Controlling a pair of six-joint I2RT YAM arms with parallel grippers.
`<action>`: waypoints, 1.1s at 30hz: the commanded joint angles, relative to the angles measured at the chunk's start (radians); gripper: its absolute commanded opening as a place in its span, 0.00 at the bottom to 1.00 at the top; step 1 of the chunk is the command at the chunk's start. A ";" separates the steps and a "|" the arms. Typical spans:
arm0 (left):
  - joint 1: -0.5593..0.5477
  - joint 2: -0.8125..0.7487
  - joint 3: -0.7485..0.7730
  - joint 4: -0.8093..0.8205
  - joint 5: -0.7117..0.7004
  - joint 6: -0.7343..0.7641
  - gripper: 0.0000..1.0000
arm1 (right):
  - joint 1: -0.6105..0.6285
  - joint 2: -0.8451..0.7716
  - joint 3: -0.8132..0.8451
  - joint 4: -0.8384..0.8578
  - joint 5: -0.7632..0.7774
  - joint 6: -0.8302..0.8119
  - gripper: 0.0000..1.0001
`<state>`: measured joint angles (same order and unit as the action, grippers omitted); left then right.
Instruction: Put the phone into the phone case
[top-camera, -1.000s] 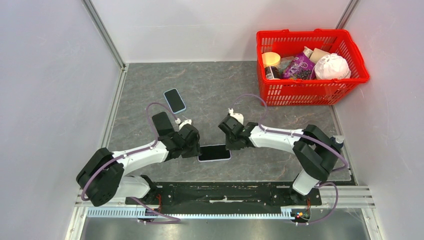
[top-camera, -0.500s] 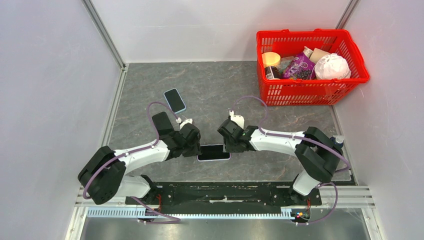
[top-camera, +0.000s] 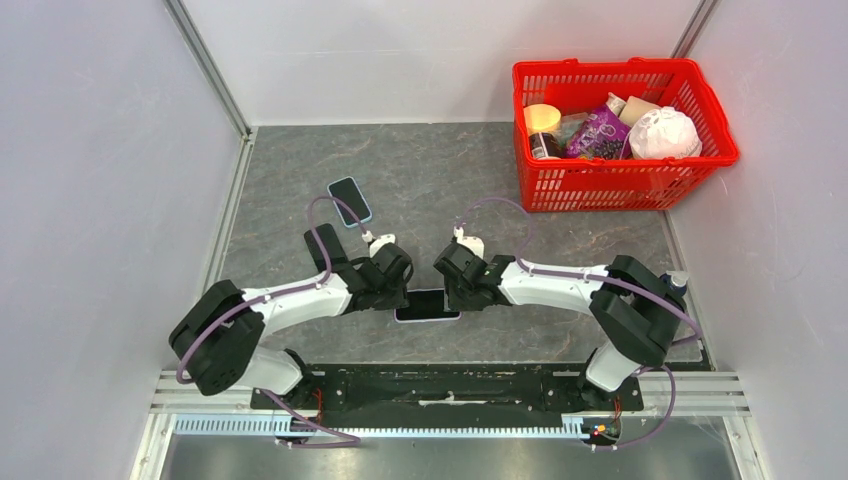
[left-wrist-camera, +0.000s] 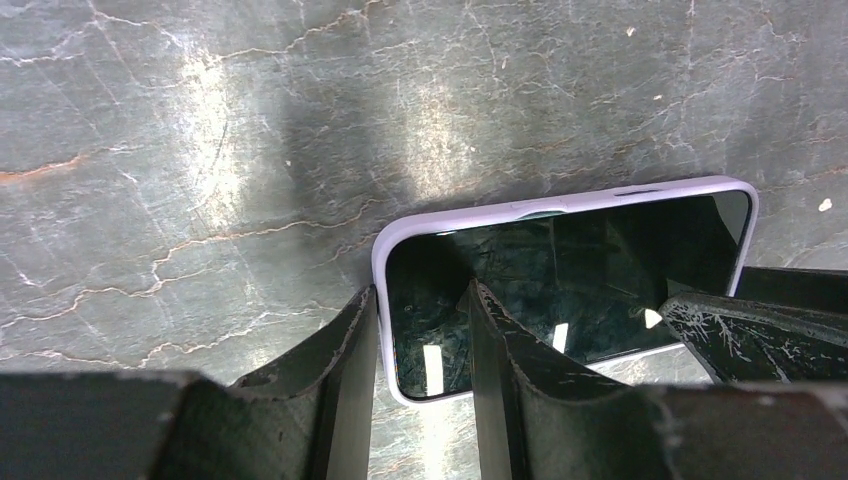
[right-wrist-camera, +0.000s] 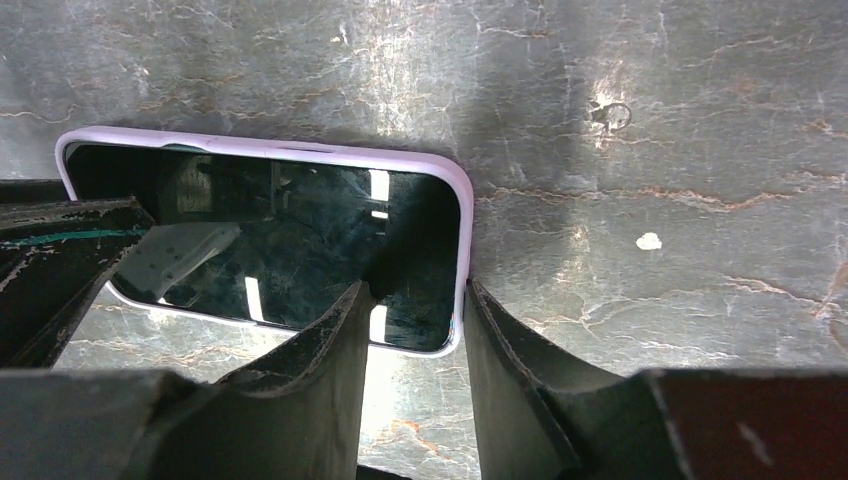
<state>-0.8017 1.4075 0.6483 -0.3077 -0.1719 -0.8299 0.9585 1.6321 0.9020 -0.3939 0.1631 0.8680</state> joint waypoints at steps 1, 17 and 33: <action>-0.054 0.174 -0.047 0.021 -0.067 -0.013 0.33 | 0.056 0.114 -0.016 -0.020 -0.027 0.014 0.43; -0.114 0.298 0.007 0.054 -0.063 -0.058 0.16 | 0.087 0.122 -0.018 0.039 -0.053 0.040 0.27; -0.106 0.016 0.126 -0.132 -0.122 0.005 0.51 | -0.091 -0.055 0.092 -0.052 0.018 -0.093 0.71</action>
<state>-0.8883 1.4574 0.7589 -0.4377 -0.3161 -0.8402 0.9161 1.6199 0.9241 -0.4313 0.1734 0.8265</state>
